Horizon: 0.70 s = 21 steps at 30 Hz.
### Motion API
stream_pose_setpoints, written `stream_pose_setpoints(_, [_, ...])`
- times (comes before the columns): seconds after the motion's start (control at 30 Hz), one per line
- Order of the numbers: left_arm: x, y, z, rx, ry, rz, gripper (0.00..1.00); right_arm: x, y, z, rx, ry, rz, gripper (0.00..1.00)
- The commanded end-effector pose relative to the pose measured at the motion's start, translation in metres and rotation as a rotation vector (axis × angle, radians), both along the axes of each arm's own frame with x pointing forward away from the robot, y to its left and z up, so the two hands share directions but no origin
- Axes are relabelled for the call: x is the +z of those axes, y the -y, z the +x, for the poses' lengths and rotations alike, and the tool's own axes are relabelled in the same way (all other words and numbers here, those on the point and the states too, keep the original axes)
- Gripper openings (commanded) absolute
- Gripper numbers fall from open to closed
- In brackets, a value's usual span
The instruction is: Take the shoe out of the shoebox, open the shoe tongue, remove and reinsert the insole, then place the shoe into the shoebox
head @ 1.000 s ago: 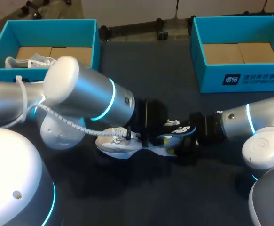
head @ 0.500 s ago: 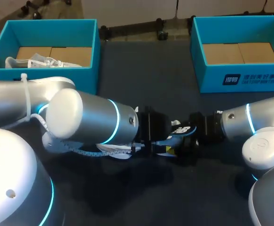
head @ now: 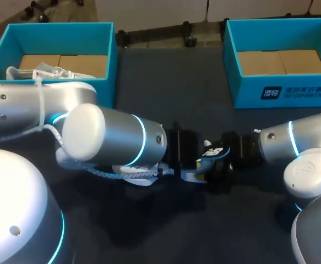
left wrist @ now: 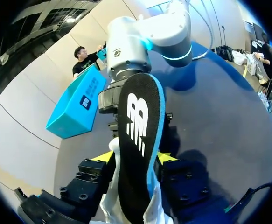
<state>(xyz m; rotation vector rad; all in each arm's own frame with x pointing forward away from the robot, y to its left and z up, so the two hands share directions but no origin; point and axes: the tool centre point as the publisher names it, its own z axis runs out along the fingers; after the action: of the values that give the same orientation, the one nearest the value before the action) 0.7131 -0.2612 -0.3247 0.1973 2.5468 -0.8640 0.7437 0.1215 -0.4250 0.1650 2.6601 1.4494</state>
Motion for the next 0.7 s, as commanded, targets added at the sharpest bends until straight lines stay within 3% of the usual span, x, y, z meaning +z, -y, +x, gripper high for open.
stream_pose_setpoints(0.03, [-0.003, 0.002, 0.002, -0.002, -0.002, -0.003, 0.44, -0.001, -0.002, 0.0, -0.001, 0.0, -0.003, 0.0])
stream_pose_setpoints(0.17, [-0.005, 0.003, 0.003, -0.004, -0.012, -0.005, 0.31, -0.001, -0.002, 0.0, -0.001, 0.0, -0.003, 0.0])
stream_pose_setpoints(0.37, [-0.004, 0.003, 0.004, -0.007, -0.03, -0.017, 0.0, -0.001, -0.002, 0.0, -0.001, 0.0, -0.003, 0.0])
stream_pose_setpoints(0.7, [0.022, 0.001, 0.004, -0.073, -0.172, -0.086, 0.0, -0.001, -0.002, 0.0, -0.001, 0.0, -0.003, 0.0])
